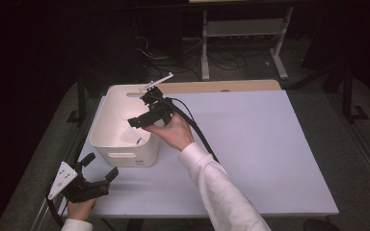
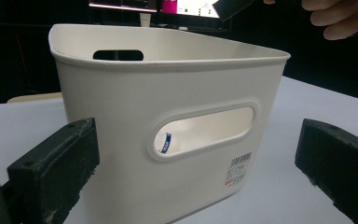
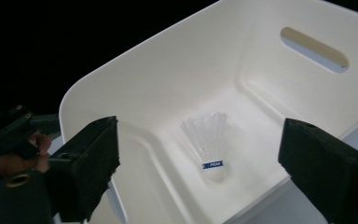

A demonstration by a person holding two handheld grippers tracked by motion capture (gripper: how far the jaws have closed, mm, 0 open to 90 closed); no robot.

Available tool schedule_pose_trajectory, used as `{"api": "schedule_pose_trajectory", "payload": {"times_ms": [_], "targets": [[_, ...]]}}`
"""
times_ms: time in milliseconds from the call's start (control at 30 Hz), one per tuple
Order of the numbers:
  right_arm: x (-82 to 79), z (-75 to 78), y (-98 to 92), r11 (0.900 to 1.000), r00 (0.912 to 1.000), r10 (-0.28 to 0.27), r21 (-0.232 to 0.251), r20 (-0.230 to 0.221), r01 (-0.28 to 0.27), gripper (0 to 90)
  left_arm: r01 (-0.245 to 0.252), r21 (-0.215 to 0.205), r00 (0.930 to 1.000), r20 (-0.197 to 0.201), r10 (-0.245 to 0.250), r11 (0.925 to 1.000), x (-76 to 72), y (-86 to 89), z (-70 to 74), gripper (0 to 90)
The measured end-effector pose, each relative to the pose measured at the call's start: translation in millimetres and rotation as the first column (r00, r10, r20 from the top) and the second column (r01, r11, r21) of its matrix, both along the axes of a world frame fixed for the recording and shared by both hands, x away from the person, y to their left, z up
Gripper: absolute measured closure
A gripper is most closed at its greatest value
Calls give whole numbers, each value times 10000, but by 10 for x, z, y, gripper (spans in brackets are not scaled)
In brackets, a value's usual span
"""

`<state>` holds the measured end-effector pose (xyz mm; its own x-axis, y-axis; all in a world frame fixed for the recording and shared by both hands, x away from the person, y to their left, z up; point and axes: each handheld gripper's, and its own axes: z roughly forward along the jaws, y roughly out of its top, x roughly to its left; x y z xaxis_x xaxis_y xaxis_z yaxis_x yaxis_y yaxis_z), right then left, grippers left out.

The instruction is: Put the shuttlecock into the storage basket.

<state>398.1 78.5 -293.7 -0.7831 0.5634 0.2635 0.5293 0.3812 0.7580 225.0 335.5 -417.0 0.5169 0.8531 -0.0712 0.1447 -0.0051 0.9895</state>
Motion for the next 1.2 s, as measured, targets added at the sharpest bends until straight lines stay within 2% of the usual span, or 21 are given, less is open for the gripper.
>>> {"api": "schedule_pose_trajectory", "payload": {"times_ms": [67,167,200,333,433,600,767,833,967,1000,1067,1100,1133,1200], "targets": [[8,10,-20,9995,9995,-301,-22,52,301,0,-5,24,10000,-5,5,10000,0,-1,0,0],[23,17,-86,9991,9987,-397,170,309,392,0,2,10,10000,7,-2,10000,1,-2,0,0],[19,27,-101,9986,9985,-485,222,247,479,0,4,16,10000,4,-4,10000,1,-1,-1,0],[33,36,-162,9987,9974,-496,166,525,488,0,-5,6,10000,-4,5,10000,0,-1,-2,0],[24,55,-197,9984,9976,-511,252,465,499,0,-4,1,10000,-7,4,10000,-2,0,-1,0],[12,58,-246,9973,9950,-727,-91,680,735,0,16,5,10000,2,-16,10000,-4,-4,-1,0],[18,53,-348,9962,9944,-876,45,593,874,0,6,23,10000,-15,-6,10000,-7,-9,2,0],[30,43,-392,9960,9935,-888,9,715,889,0,4,67,10000,26,-4,10000,-8,4,8,0],[18,37,-479,9960,9937,-887,133,682,880,0,-53,-39,10000,-34,53,10000,-17,11,10,0],[6,40,-491,9957,9943,-919,127,550,913,0,-45,-50,10000,-34,44,10000,-17,11,10,0],[0,31,-529,9956,9927,-931,34,770,931,0,-52,-35,10000,-36,52,10000,-17,11,12,0],[-12,36,-543,9953,9931,-973,95,655,969,0,-67,-77,10000,-31,66,9999,-17,11,12,0],[-11,30,-565,9951,9924,-990,57,732,988,0,-64,-142,10000,-7,64,9999,-16,11,12,0],[-19,27,-596,9945,9921,-1049,38,693,1049,0,-77,-41,10000,-16,77,10000,-18,22,12,0]]}}
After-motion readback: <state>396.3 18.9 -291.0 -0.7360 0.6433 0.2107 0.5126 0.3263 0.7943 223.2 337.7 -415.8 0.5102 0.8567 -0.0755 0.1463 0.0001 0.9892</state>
